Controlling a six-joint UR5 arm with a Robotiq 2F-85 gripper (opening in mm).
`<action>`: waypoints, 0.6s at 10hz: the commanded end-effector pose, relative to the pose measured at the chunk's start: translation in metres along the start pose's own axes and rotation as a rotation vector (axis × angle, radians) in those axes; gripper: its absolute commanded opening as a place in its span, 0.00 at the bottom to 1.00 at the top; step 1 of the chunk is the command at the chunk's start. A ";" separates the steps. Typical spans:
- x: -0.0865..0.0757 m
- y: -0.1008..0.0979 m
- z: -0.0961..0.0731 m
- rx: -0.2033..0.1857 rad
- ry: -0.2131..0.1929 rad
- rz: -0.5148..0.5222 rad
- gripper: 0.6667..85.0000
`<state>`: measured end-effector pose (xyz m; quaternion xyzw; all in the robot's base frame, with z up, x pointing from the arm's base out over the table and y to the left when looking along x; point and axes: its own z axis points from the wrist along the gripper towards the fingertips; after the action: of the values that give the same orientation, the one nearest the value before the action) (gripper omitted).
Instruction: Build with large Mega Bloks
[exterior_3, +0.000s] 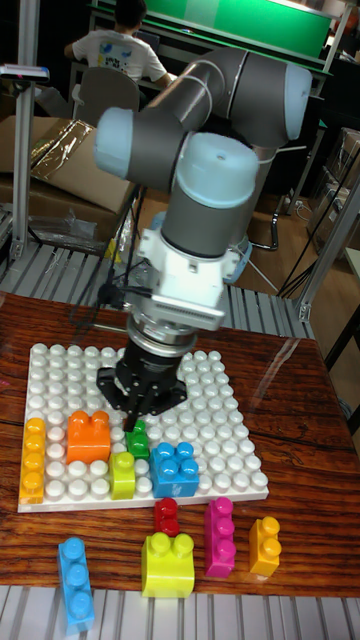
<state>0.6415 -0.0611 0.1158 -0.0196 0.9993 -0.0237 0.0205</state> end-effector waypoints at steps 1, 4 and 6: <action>0.000 -0.040 -0.002 -0.050 -0.017 0.033 0.00; 0.008 -0.061 0.005 -0.078 -0.018 0.039 0.00; 0.012 -0.064 0.007 -0.099 -0.028 0.030 0.00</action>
<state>0.6356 -0.1145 0.1133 -0.0072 0.9996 0.0067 0.0263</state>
